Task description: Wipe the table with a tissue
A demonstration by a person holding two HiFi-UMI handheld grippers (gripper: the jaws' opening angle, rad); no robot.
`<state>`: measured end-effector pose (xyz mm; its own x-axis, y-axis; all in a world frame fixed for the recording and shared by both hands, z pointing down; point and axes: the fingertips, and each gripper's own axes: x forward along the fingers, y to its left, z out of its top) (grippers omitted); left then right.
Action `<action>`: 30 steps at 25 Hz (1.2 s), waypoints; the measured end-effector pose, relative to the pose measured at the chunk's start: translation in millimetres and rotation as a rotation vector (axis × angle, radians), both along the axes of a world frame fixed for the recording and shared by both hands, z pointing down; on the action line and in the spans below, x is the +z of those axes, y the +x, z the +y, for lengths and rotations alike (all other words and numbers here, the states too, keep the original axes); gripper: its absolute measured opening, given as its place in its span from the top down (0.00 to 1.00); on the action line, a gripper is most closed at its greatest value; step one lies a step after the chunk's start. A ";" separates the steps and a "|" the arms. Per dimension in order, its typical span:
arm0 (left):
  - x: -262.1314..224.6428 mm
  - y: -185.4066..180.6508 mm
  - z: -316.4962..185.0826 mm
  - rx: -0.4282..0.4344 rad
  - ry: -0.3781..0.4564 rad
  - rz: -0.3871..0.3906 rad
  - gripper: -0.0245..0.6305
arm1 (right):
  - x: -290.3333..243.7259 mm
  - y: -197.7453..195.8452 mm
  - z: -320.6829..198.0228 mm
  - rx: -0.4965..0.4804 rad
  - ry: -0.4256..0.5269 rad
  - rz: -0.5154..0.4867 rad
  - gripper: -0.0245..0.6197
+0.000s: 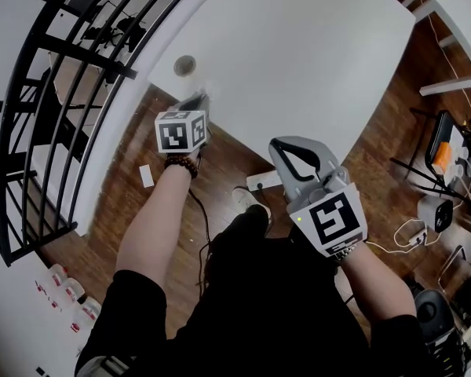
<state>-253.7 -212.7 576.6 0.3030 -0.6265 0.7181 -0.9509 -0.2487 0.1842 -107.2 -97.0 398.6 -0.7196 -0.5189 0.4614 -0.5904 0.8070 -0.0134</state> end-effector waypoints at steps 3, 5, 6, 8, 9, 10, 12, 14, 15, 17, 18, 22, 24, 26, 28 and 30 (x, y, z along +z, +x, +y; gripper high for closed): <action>-14.0 6.5 4.6 -0.001 0.020 0.002 0.93 | -8.6 5.7 2.5 -0.002 0.014 -0.008 0.97; -22.6 11.6 8.2 0.000 0.036 0.014 0.93 | -15.9 8.8 4.0 -0.005 0.026 -0.013 0.97; -26.6 14.1 10.4 -0.001 0.043 0.022 0.93 | -19.4 10.7 5.1 -0.004 0.032 -0.019 0.97; -36.1 17.7 16.4 -0.009 0.055 0.028 0.93 | -25.8 15.2 7.9 0.000 0.043 -0.031 0.97; -39.9 18.7 19.2 -0.014 0.062 0.027 0.93 | -28.6 17.9 9.3 0.003 0.047 -0.037 0.97; -44.8 19.9 22.6 -0.020 0.066 0.023 0.93 | -31.4 20.8 10.6 0.005 0.051 -0.041 0.97; -55.9 23.9 29.8 -0.028 0.074 0.018 0.93 | -36.7 26.8 13.1 0.009 0.061 -0.044 0.97; -65.1 28.6 36.0 -0.029 0.087 0.021 0.93 | -41.3 31.5 15.2 0.015 0.068 -0.045 0.97; -69.1 31.0 39.0 -0.028 0.093 0.023 0.93 | -43.3 33.4 16.2 0.018 0.072 -0.046 0.97; -76.7 35.6 44.9 -0.028 0.105 0.027 0.93 | -47.4 36.9 18.2 0.023 0.080 -0.047 0.97; -80.5 38.0 47.8 -0.029 0.110 0.029 0.93 | -49.7 38.8 19.3 0.024 0.086 -0.047 0.97; -96.5 49.2 59.6 -0.022 0.135 0.044 0.93 | -55.1 46.4 23.5 0.037 0.097 -0.050 0.97; -106.1 56.3 65.5 -0.014 0.152 0.054 0.93 | -55.1 50.5 25.5 0.047 0.096 -0.051 0.97; -115.7 63.1 71.6 -0.004 0.169 0.067 0.93 | -54.4 53.4 27.8 0.055 0.094 -0.050 0.97; -125.2 68.4 77.0 0.003 0.186 0.079 0.93 | -54.5 54.8 29.2 0.059 0.095 -0.049 0.97; -135.4 74.7 82.4 0.011 0.204 0.091 0.93 | -56.3 56.5 30.5 0.058 0.098 -0.047 0.97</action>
<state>-179.0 -130.3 441.2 0.3684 -0.7522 0.5463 -0.9296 -0.3002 0.2136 -50.8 -66.4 342.4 -0.7066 -0.6016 0.3724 -0.6371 0.7700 0.0350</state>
